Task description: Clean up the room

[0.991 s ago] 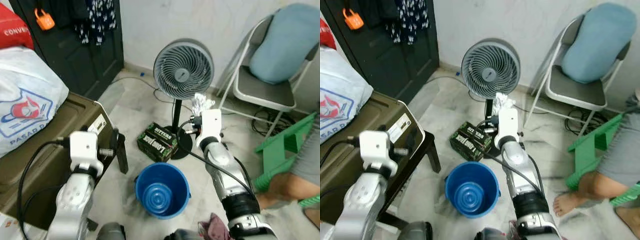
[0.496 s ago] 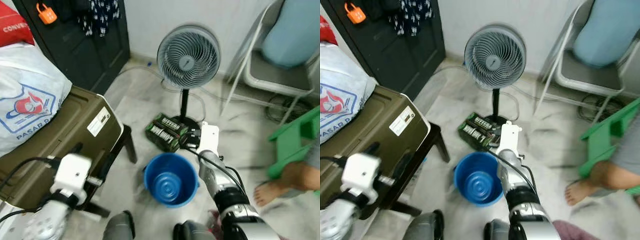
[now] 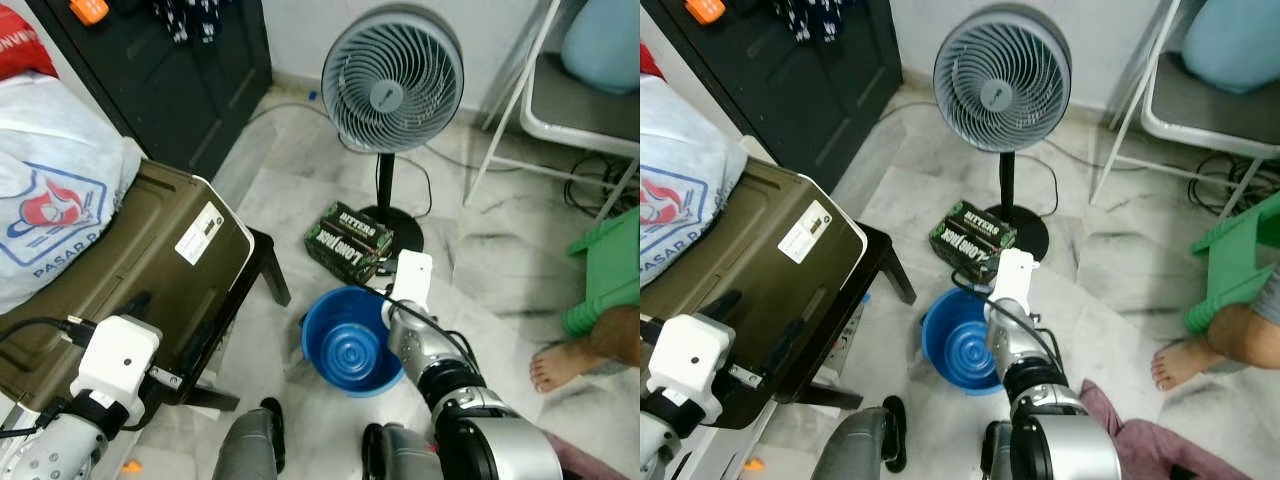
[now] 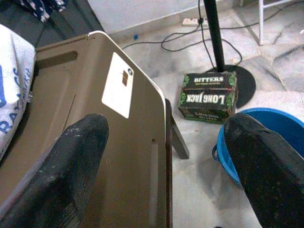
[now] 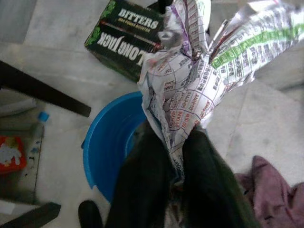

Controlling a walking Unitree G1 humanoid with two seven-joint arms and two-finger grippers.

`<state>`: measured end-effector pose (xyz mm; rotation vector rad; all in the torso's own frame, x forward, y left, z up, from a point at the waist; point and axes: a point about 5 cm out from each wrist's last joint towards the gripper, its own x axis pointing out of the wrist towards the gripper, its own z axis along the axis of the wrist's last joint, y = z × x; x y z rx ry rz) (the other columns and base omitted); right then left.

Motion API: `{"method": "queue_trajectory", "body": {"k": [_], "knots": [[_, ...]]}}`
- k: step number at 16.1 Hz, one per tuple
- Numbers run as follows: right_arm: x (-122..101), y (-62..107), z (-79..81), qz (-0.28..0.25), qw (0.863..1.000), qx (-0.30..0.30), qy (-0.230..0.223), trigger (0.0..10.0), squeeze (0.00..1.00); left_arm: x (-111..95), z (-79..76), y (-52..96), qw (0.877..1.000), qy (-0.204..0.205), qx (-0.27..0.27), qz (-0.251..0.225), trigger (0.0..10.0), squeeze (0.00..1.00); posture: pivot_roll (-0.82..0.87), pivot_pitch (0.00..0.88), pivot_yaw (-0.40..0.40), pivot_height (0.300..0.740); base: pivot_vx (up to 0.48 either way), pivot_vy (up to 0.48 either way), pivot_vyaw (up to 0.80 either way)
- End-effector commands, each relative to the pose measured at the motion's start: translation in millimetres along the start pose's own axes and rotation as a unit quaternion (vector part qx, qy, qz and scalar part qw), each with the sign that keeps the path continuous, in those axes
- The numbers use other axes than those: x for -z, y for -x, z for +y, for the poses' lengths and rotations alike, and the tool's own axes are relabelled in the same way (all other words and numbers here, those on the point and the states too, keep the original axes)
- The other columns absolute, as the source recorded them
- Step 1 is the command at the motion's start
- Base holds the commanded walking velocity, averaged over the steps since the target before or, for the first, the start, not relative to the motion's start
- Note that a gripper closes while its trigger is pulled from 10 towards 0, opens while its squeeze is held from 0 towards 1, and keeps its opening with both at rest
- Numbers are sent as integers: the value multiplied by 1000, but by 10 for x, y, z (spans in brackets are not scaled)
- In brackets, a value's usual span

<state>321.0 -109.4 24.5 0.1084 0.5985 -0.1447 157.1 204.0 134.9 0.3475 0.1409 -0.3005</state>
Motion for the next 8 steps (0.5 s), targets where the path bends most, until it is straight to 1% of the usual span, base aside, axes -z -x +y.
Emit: {"method": "queue_trajectory", "body": {"k": [1,4,5,8], "knots": [[16,8,74,3,1000,-13,-6,10000,1000,4,12,52,1000,-1,3,10,10000,0,220,299,79,740,0,0,0],[-13,1,88,-5,1000,-18,-13,10000,1000,-4,-33,53,1000,4,8,12,10000,0,213,303,76,740,0,0,0],[-30,1,94,-10,999,-23,-22,10000,1000,-1,-42,46,1000,6,8,12,10000,0,209,302,75,740,0,0,0],[-92,-4,96,-23,999,-30,-29,10000,1000,-6,-44,24,1000,7,6,11,10000,0,205,300,71,740,0,0,0]]}}
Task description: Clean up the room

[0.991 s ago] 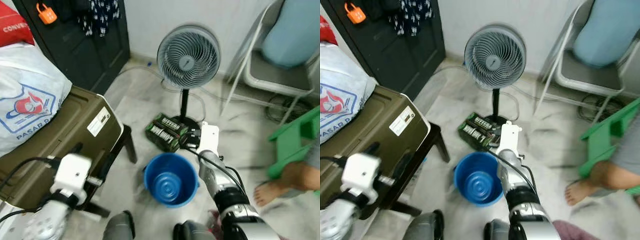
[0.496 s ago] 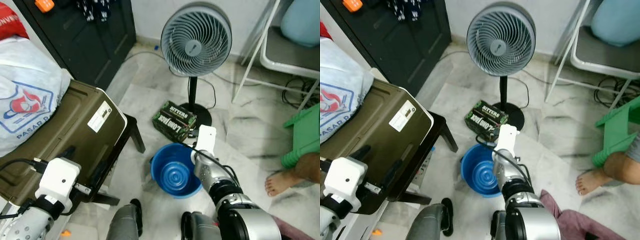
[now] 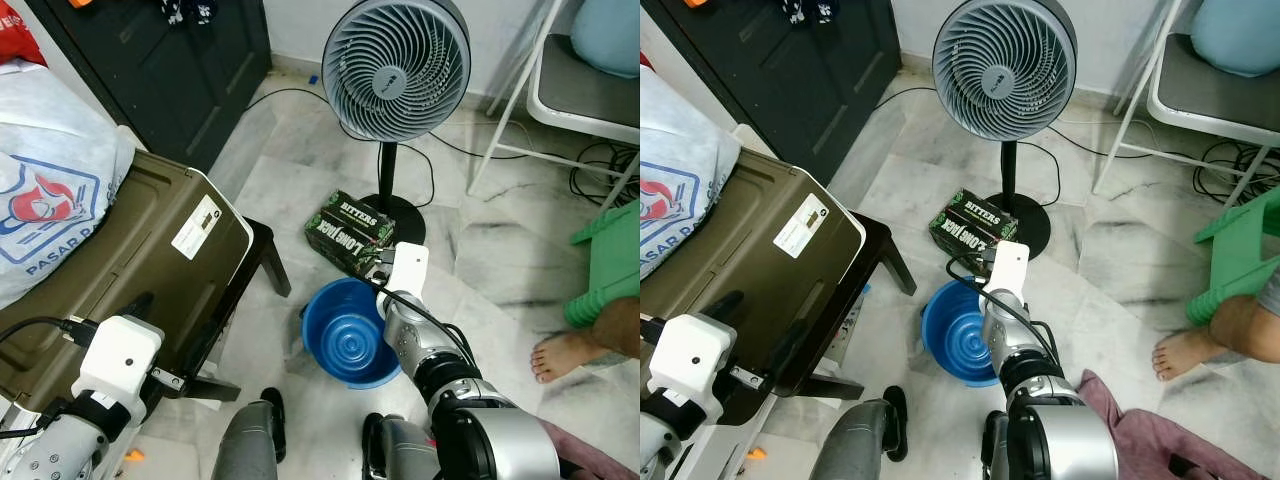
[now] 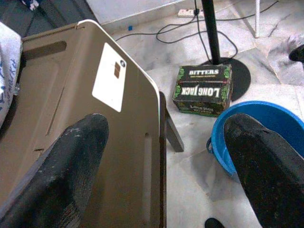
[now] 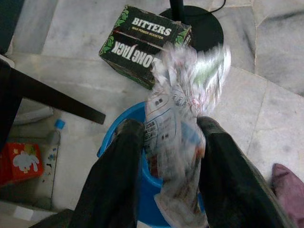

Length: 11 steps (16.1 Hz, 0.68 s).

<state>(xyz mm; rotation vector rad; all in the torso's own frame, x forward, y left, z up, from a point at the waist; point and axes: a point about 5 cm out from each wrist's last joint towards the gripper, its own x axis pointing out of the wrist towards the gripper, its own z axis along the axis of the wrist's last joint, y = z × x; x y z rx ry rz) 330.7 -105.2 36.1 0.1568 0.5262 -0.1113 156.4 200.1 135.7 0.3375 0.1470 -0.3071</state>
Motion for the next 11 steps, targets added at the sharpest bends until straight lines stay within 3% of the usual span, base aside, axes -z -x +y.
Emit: {"method": "queue_trajectory", "body": {"k": [1,8,11], "knots": [[26,2,26,4,1000,-6,-9,10000,1000,13,-9,17,1000,2,2,8,10000,0,203,298,70,740,0,0,0],[-145,-16,-10,-39,999,-13,-13,10000,1000,2,-1,-43,1000,0,-9,1,10000,0,199,286,64,740,0,0,0],[-230,22,11,-62,996,-50,-26,10000,1000,-40,4,-173,1000,4,-18,-20,10000,0,169,240,51,740,0,0,0]]}}
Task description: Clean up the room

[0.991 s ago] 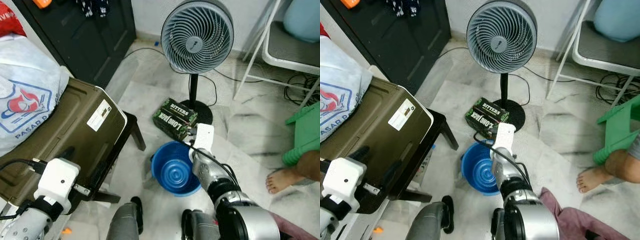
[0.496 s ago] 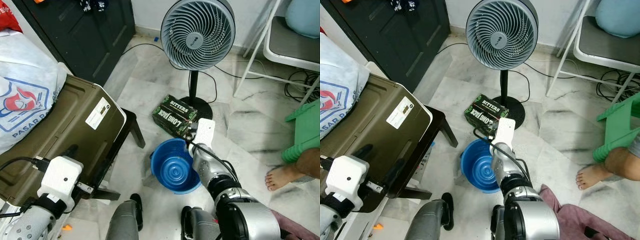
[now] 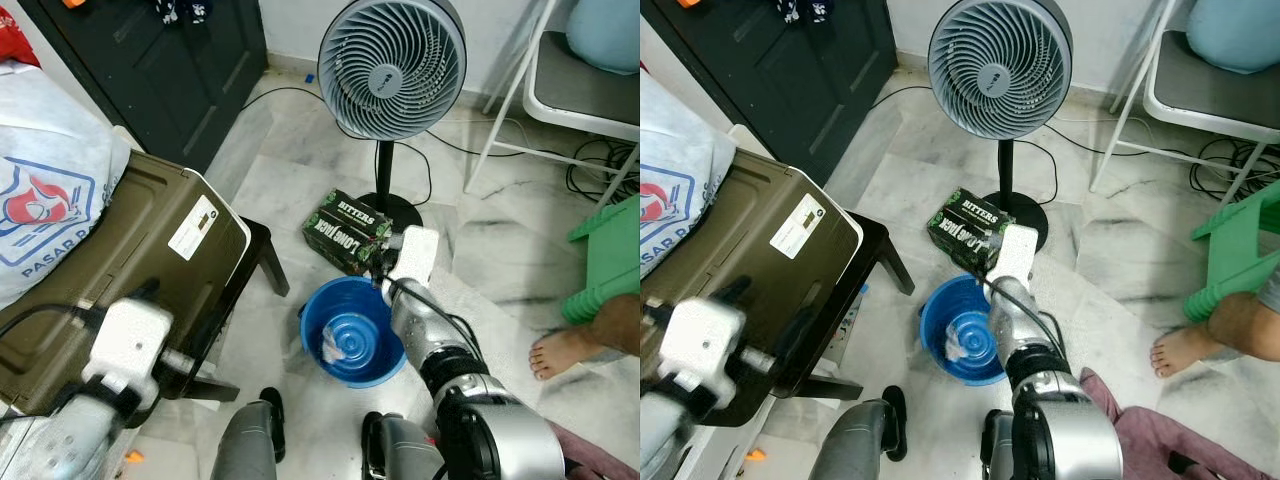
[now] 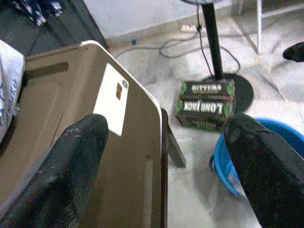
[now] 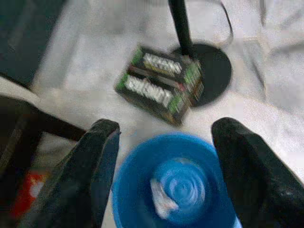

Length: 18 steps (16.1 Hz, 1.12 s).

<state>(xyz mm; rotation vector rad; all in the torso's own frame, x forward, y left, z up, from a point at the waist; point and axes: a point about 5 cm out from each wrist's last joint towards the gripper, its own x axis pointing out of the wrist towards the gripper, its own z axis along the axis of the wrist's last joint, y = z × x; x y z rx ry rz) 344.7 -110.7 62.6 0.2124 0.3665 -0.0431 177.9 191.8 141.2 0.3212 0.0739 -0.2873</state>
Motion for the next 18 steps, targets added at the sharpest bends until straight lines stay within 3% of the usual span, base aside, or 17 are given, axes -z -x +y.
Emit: {"method": "queue_trajectory", "body": {"k": [1,3,6,7,8,9,11,14,15,16,18], "knots": [[55,28,14,10,1000,-11,-5,10000,1000,49,-9,-28,1000,2,-3,8,10000,0,150,220,45,740,0,0,0],[-8,123,38,4,999,-44,-14,10000,1000,12,-54,-176,1000,9,-2,-15,10000,0,112,178,37,740,0,0,0],[-149,318,10,-44,990,-114,65,10000,1000,-39,-28,-447,999,11,-13,-47,10000,0,63,105,32,740,0,0,0],[-196,369,-14,-59,988,-131,60,10000,1000,-63,-4,-536,998,13,-20,-58,10000,0,49,69,29,740,0,0,0],[-210,398,-82,-71,985,-132,84,10000,1000,-83,8,-614,997,13,-25,-67,10000,0,34,32,29,740,0,0,0],[-184,493,-178,-78,983,-129,109,10000,1000,-93,11,-666,996,18,-33,-77,10000,0,25,4,27,740,0,0,0],[-166,627,-287,-84,982,-128,108,10000,1000,-110,19,-700,994,37,-51,-92,10000,0,12,0,15,740,0,0,0],[-302,803,-446,-161,973,-101,130,10000,1000,-99,75,-735,987,70,-97,-105,10000,0,-26,0,-20,740,0,0,0],[-331,813,-475,-166,973,-97,130,10000,365,-71,77,-730,987,68,-104,-101,10000,0,-34,0,-21,740,0,0,0],[-352,829,-509,-171,973,-88,127,10000,0,-27,73,-705,987,68,-112,-96,10000,0,-36,0,-21,740,0,0,0],[-324,886,-500,-172,973,-83,129,10000,0,34,40,-642,986,70,-121,-89,10000,0,-27,0,-23,740,0,0,400]]}}
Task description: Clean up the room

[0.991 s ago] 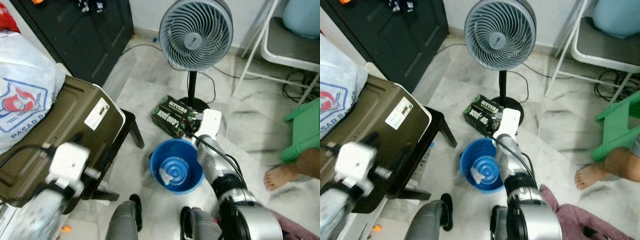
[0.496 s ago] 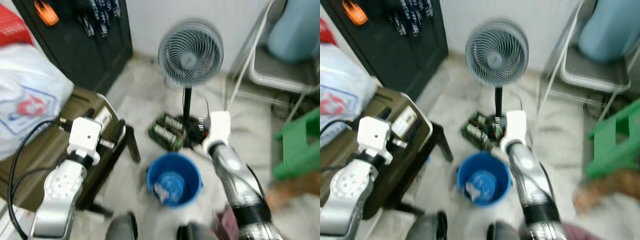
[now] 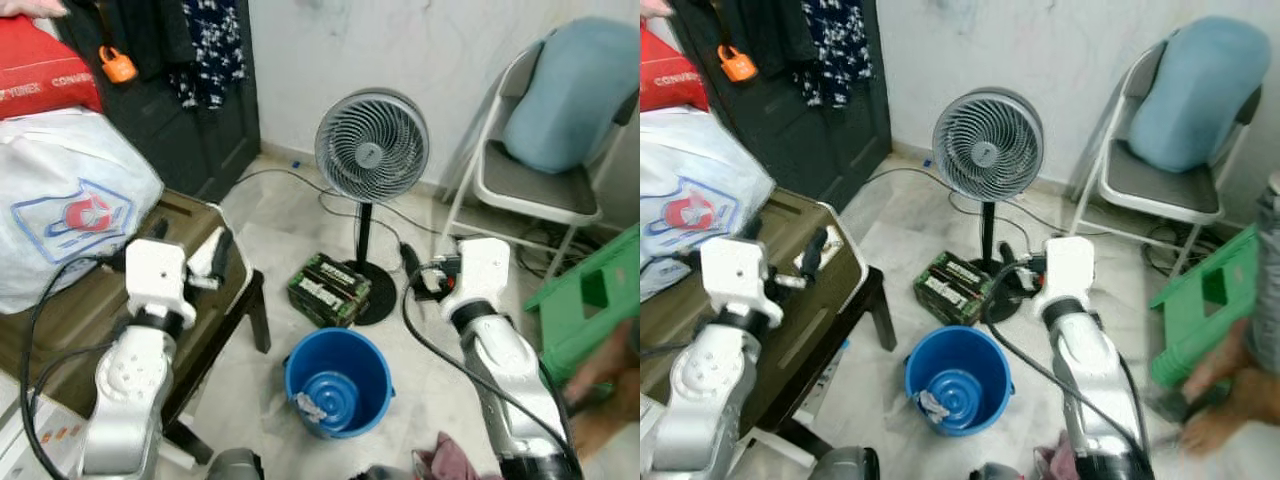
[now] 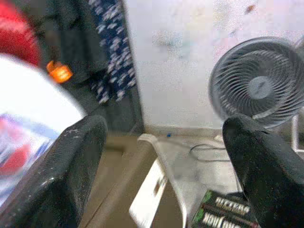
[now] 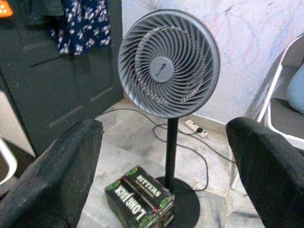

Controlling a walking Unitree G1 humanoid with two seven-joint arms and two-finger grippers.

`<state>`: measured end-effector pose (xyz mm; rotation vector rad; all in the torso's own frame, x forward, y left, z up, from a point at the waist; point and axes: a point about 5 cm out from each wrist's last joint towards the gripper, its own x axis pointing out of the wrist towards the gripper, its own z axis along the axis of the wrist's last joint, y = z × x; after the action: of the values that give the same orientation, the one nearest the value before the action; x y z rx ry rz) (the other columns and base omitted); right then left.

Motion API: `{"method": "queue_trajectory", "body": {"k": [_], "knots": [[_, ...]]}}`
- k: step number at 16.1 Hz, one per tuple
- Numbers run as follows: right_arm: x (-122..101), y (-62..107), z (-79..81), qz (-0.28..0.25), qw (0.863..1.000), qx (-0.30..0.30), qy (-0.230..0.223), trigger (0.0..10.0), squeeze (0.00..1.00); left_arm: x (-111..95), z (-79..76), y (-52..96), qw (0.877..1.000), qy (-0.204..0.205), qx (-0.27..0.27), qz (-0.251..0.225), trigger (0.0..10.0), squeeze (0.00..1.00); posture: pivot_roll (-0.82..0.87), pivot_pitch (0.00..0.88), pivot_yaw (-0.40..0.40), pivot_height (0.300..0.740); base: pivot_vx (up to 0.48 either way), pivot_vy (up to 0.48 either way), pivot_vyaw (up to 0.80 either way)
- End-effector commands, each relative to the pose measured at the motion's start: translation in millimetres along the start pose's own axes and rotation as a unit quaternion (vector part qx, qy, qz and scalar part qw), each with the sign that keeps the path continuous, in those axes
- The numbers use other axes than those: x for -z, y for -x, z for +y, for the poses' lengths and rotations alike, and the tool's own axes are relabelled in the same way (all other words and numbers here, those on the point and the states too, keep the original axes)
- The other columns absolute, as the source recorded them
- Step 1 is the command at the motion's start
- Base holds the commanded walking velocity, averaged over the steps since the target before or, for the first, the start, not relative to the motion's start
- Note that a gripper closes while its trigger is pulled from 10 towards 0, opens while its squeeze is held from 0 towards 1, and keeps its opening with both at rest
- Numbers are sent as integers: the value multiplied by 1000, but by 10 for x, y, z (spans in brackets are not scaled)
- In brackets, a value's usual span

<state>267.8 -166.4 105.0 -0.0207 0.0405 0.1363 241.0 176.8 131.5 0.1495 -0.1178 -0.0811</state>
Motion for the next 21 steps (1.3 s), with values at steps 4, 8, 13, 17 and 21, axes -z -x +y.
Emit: {"method": "queue_trajectory", "body": {"k": [4,8,13,17,21], "knots": [[-190,-151,207,-46,998,-42,21,10000,0,33,34,21,1000,-3,-29,2,10000,0,-26,0,-32,740,0,0,800],[-254,-239,199,-53,998,-34,13,10000,0,5,1,1,999,-7,-31,-3,10000,0,-20,0,-30,740,0,0,800],[-229,-194,136,-47,998,-26,20,10000,0,43,-33,14,1000,-20,-10,2,10000,0,-39,0,-32,740,0,0,800],[-244,-215,179,-50,998,-34,17,10000,0,46,-19,19,999,-27,-16,3,10000,0,-30,0,-41,740,0,0,800],[-237,-209,218,-50,998,-39,12,10000,0,79,-10,74,999,-15,-30,11,10000,0,-22,0,-43,740,0,0,800]]}}
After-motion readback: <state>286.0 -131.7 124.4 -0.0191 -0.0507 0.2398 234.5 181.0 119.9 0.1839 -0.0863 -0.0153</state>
